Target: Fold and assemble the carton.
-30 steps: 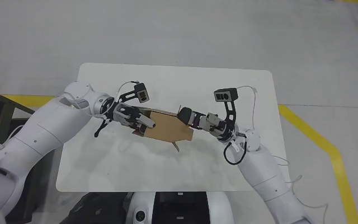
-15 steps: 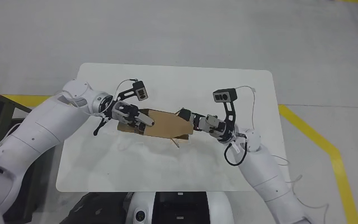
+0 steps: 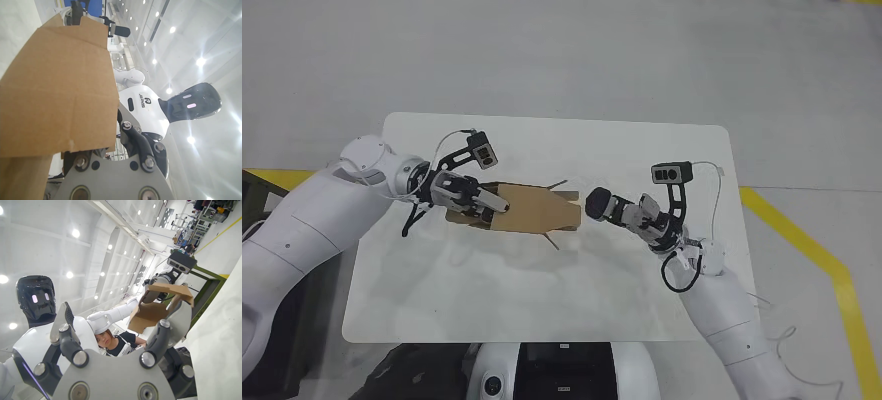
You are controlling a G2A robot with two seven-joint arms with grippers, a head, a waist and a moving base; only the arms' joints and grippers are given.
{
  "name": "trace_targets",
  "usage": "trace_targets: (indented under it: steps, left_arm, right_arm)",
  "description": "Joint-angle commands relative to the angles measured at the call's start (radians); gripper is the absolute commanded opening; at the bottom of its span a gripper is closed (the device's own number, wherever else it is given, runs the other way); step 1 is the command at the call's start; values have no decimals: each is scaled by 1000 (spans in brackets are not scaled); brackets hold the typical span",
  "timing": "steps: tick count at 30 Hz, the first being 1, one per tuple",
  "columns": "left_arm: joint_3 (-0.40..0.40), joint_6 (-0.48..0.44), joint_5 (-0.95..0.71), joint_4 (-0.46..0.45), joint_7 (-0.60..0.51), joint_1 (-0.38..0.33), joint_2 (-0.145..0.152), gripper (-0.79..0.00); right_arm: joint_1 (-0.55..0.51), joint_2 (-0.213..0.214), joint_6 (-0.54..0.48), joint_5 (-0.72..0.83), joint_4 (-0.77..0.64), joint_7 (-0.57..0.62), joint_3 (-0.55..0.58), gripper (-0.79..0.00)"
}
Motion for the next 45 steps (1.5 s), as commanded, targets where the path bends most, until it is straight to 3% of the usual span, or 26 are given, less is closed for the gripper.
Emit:
trace_targets:
  steps: [1,9,19,45]
  left_arm:
    - [-11,-5,-17,-11,0,2,8,-785]
    - [-31,12,-1,-46,0,5,30,-785]
    - [67,117,112,-55,0,-94,-7,-785]
    - [67,117,112,-55,0,-94,-7,-785]
  right_arm:
    - [-8,2,1,-27,6,1,2,0]
    - [-33,2,-3,-141,11,-23,-35,0]
    - [-80,24,45,-331,-98,-51,-6,0]
    - [-80,24,45,-331,-98,-51,-6,0]
